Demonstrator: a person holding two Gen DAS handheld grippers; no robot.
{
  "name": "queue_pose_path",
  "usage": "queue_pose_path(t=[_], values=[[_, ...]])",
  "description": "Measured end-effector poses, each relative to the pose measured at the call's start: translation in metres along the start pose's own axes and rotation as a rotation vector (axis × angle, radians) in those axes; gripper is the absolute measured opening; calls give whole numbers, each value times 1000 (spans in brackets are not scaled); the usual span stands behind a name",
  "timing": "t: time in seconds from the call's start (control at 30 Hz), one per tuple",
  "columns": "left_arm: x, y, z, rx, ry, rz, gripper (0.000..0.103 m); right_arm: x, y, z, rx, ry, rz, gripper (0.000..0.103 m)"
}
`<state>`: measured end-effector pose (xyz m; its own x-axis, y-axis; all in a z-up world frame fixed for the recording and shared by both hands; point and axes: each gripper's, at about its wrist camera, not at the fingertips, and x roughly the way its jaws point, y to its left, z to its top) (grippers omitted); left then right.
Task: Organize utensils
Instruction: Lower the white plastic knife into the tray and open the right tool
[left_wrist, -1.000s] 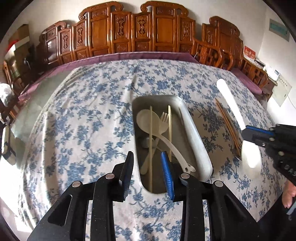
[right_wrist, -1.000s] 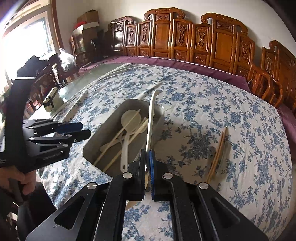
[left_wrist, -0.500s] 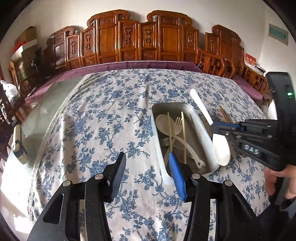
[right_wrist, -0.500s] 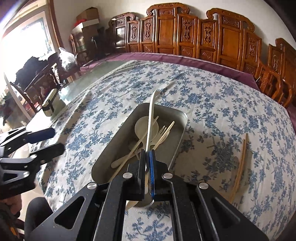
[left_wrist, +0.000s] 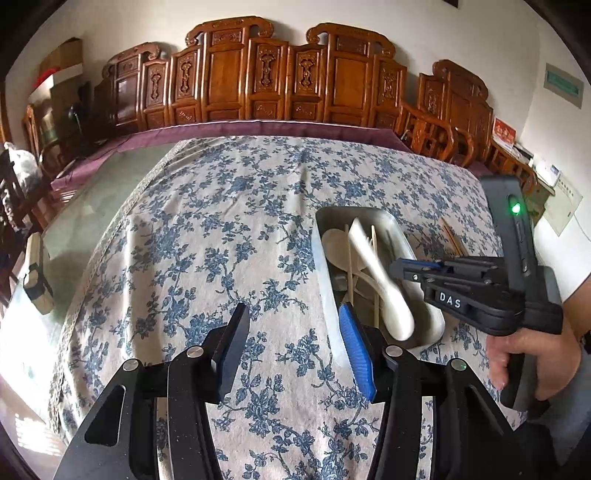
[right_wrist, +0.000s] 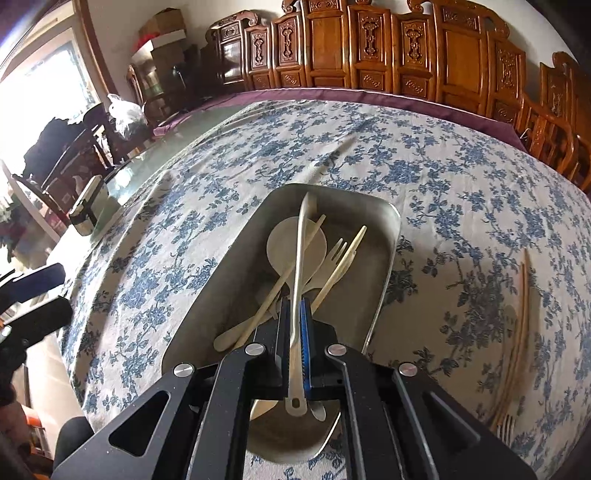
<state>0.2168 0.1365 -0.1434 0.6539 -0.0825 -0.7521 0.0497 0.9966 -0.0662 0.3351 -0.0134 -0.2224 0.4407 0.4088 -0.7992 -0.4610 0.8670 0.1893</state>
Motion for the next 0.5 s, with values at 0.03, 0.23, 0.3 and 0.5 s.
queue_pose_path(t=[0.03,0.23,0.3,0.5], values=[[0,0,0,-3,1,-3,48,0,0,0,-8,-1,4,7],[-4,-2,3,-4,-10,-2,48,-20,-7,0,-39,-46,19,7],[-7,-5,3,0,-19,-3,48,-36,-14,-5,-42,-69,14,7],[-25,-21,4,26,-58,-7,48,-91,-40,-31,-31,-119,-34,8]])
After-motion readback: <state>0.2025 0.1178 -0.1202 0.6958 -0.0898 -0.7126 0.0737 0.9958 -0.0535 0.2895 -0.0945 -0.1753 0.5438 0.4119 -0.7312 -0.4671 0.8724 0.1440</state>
